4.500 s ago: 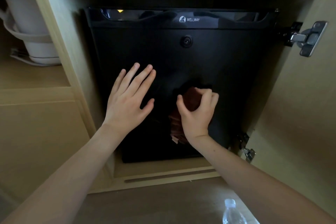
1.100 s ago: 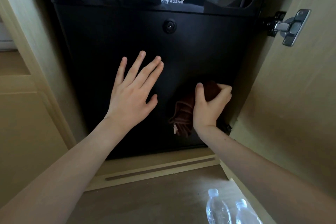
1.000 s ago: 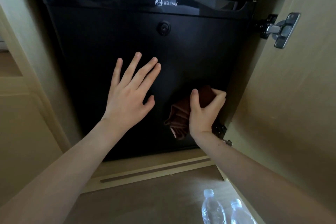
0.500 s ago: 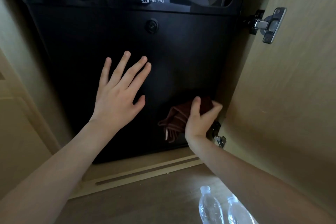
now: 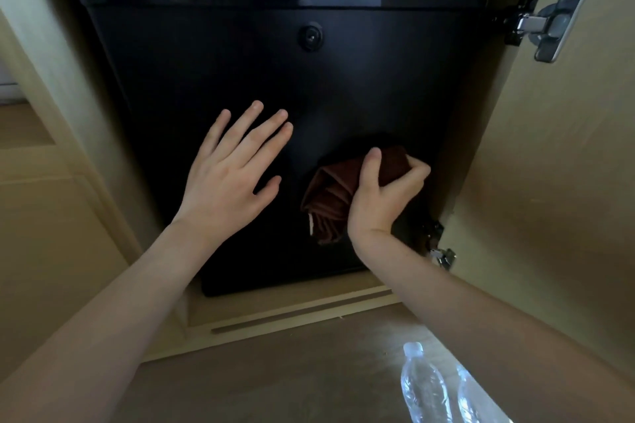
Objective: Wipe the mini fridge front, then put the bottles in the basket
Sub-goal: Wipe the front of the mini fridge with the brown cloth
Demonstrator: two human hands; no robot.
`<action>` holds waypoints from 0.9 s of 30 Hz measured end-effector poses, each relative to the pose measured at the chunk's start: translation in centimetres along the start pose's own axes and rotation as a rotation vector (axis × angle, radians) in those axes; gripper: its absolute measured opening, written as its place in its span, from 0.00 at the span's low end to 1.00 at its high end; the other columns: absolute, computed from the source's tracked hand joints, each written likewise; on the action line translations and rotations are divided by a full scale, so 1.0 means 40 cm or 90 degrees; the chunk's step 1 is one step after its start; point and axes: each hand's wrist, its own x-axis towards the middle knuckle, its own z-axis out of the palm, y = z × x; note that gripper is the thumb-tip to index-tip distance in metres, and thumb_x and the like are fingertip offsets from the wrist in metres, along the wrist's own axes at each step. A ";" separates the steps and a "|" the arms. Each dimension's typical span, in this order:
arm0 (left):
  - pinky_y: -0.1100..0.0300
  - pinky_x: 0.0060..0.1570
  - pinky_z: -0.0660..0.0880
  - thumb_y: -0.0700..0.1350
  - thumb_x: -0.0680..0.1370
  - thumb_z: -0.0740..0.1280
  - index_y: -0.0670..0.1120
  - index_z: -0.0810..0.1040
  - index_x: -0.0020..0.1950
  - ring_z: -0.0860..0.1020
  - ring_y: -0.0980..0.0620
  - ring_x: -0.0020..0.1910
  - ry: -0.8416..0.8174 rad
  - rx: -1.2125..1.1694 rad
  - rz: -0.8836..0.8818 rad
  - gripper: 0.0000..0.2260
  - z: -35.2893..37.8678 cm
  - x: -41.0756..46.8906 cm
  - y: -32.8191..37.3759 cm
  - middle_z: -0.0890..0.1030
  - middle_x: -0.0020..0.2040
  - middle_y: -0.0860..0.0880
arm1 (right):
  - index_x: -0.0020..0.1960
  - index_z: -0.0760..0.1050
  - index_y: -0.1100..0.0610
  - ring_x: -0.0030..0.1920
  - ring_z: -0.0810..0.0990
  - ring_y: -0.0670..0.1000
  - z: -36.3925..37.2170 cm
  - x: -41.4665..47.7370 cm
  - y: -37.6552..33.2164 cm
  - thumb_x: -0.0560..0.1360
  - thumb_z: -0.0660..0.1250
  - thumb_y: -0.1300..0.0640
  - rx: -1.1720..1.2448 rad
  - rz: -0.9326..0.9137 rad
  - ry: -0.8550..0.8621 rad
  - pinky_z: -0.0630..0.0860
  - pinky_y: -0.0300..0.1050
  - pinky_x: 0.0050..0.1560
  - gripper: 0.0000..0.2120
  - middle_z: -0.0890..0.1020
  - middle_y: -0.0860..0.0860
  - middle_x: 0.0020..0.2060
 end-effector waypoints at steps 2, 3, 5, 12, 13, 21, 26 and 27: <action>0.45 0.77 0.55 0.45 0.75 0.72 0.45 0.69 0.75 0.61 0.45 0.77 -0.012 0.009 0.020 0.29 -0.011 -0.017 -0.029 0.67 0.76 0.47 | 0.60 0.65 0.59 0.49 0.73 0.39 -0.028 -0.057 0.060 0.77 0.69 0.53 -0.047 0.054 -0.034 0.70 0.22 0.44 0.18 0.70 0.57 0.57; 0.45 0.77 0.55 0.45 0.76 0.71 0.45 0.69 0.75 0.61 0.45 0.77 -0.022 0.015 0.029 0.28 -0.018 -0.026 -0.045 0.67 0.76 0.48 | 0.61 0.65 0.61 0.48 0.72 0.39 -0.042 -0.079 0.082 0.77 0.69 0.54 -0.081 0.068 -0.054 0.69 0.20 0.43 0.19 0.70 0.59 0.58; 0.44 0.77 0.56 0.45 0.77 0.70 0.45 0.69 0.75 0.61 0.45 0.77 -0.034 0.022 0.044 0.26 -0.032 -0.041 -0.075 0.67 0.76 0.48 | 0.60 0.66 0.62 0.47 0.71 0.39 -0.050 -0.093 0.096 0.77 0.69 0.54 -0.118 0.069 -0.079 0.68 0.20 0.42 0.19 0.69 0.59 0.58; 0.43 0.76 0.56 0.44 0.77 0.70 0.46 0.70 0.74 0.61 0.46 0.77 -0.020 0.017 0.012 0.25 -0.066 -0.072 -0.127 0.68 0.76 0.47 | 0.54 0.66 0.55 0.50 0.72 0.44 0.094 -0.091 -0.067 0.75 0.71 0.52 0.005 -0.035 -0.087 0.71 0.28 0.47 0.16 0.68 0.54 0.53; 0.44 0.76 0.56 0.43 0.77 0.71 0.45 0.70 0.74 0.61 0.46 0.77 -0.021 0.009 0.010 0.26 -0.066 -0.074 -0.126 0.68 0.76 0.47 | 0.54 0.66 0.56 0.51 0.72 0.45 0.111 -0.103 -0.070 0.75 0.71 0.52 0.010 -0.034 -0.068 0.71 0.27 0.47 0.16 0.69 0.54 0.53; 0.47 0.77 0.55 0.43 0.77 0.71 0.46 0.68 0.76 0.60 0.46 0.78 -0.047 0.001 -0.006 0.28 -0.075 -0.083 -0.125 0.66 0.77 0.48 | 0.55 0.64 0.51 0.51 0.72 0.48 0.047 -0.246 0.088 0.76 0.70 0.52 -0.123 0.046 -0.152 0.77 0.49 0.56 0.17 0.66 0.50 0.53; 0.47 0.77 0.57 0.42 0.77 0.70 0.45 0.68 0.76 0.60 0.47 0.78 -0.050 -0.001 -0.023 0.27 -0.080 -0.103 -0.133 0.66 0.77 0.48 | 0.55 0.68 0.56 0.49 0.71 0.38 0.122 -0.216 -0.024 0.75 0.71 0.55 -0.026 -0.074 -0.147 0.69 0.26 0.49 0.15 0.67 0.49 0.51; 0.47 0.77 0.57 0.42 0.78 0.70 0.45 0.68 0.76 0.60 0.47 0.78 -0.045 -0.002 -0.037 0.27 -0.079 -0.110 -0.129 0.66 0.77 0.48 | 0.55 0.68 0.57 0.50 0.71 0.40 0.144 -0.215 -0.034 0.75 0.71 0.54 -0.021 -0.075 -0.123 0.69 0.26 0.48 0.15 0.67 0.50 0.51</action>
